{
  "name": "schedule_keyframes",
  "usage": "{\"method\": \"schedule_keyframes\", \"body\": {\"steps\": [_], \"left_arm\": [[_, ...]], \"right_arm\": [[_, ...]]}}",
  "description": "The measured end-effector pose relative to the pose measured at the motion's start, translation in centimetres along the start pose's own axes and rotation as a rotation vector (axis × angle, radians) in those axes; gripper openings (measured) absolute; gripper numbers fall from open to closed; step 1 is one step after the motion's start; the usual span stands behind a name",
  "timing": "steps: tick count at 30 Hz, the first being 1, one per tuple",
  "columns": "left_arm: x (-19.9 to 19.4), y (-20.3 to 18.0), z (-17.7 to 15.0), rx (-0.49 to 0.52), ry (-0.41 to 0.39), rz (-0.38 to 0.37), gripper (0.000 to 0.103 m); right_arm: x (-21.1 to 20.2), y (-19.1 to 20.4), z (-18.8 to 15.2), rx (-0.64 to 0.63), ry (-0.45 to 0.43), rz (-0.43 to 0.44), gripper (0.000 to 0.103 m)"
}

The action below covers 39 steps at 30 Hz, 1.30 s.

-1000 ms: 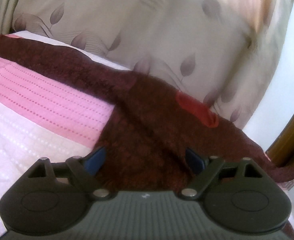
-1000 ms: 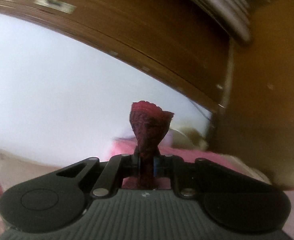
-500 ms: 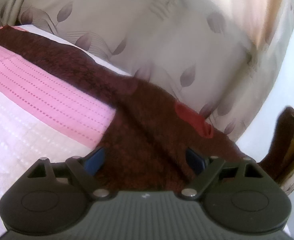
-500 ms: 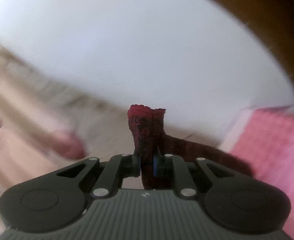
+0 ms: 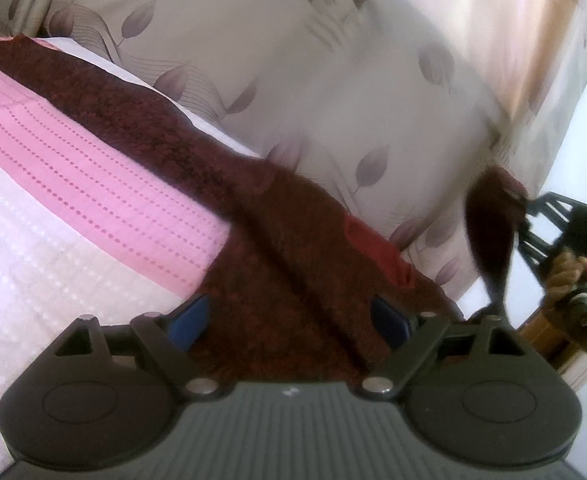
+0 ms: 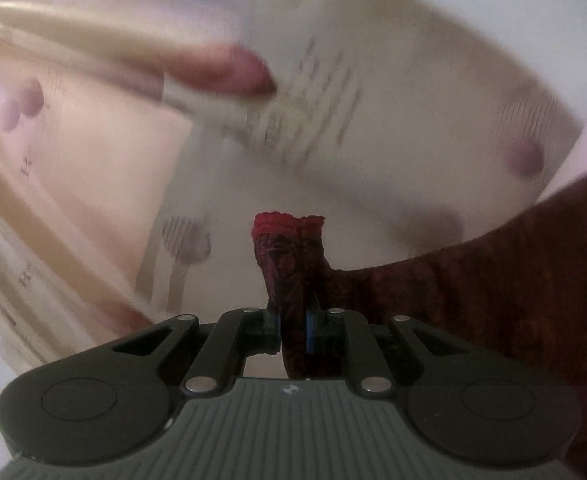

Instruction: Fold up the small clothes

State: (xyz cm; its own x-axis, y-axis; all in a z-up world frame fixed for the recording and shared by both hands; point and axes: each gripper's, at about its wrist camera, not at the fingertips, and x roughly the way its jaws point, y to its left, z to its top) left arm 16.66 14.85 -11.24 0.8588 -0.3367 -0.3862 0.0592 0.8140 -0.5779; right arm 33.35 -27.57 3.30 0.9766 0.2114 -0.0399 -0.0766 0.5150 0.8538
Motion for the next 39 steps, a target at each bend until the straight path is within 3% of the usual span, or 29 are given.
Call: {"method": "schedule_keyframes", "body": {"steps": [5, 13, 32, 35, 39], "left_arm": [[-0.2, 0.3, 0.1, -0.013, -0.002, -0.010, 0.089], [-0.3, 0.6, 0.2, -0.032, -0.007, -0.020, 0.089], [-0.2, 0.8, 0.2, -0.050, -0.011, -0.030, 0.090], [-0.2, 0.9, 0.2, -0.051, -0.011, -0.031, 0.090], [-0.2, 0.9, 0.2, -0.051, -0.011, -0.031, 0.090]], "right_arm": [[3.1, 0.7, -4.0, -0.033, 0.084, 0.013, 0.017], [7.7, 1.3, -9.9, -0.113, 0.223, -0.048, 0.017], [11.0, 0.5, -15.7, -0.262, 0.362, -0.123, 0.017], [11.6, 0.8, -16.6, -0.291, 0.381, -0.139, 0.020], [12.1, 0.8, -18.1, -0.317, 0.421, -0.161, 0.034]]}}
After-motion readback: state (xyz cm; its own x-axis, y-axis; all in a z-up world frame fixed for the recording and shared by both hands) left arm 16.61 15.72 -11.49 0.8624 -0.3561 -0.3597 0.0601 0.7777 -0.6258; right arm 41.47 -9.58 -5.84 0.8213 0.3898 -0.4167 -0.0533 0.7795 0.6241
